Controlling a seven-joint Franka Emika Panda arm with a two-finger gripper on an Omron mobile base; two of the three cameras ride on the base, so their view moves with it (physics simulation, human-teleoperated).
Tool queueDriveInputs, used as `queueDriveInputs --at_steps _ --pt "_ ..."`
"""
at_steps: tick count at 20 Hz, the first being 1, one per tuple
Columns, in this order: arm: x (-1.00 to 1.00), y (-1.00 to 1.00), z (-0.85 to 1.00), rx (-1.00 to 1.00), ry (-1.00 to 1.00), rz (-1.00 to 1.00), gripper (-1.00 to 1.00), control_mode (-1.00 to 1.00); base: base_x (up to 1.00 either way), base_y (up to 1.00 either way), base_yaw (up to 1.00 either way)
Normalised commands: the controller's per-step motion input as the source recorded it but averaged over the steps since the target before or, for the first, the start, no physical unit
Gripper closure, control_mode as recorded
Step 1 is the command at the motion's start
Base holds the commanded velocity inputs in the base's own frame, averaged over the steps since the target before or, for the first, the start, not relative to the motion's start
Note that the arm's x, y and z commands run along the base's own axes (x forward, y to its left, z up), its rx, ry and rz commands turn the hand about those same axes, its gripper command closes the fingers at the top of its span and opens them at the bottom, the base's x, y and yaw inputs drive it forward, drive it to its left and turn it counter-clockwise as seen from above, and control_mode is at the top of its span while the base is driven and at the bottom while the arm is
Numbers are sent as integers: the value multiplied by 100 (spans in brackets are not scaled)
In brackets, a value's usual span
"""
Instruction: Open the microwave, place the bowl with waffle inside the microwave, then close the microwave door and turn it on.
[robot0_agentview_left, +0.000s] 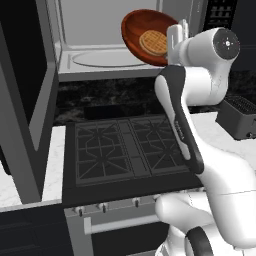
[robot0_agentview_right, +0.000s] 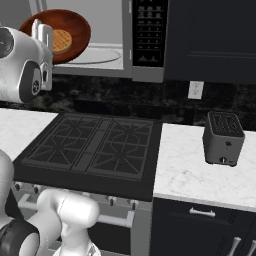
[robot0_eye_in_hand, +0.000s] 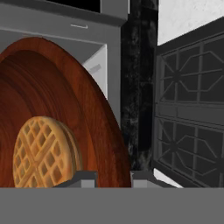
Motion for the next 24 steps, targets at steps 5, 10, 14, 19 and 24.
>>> queueDriveInputs --at_steps 5,10,14,19,24 --pt "63 9 -4 -1 8 0 100 -100 0 0 0" --pt "65 6 -18 -1 2 0 100 -100 0 0 0" --pt "60 5 -6 0 0 0 100 -100 0 0 0" --pt "65 9 -20 -1 0 0 100 -100 0 0 0" --pt "66 8 -26 -1 0 0 100 -100 0 0 0"
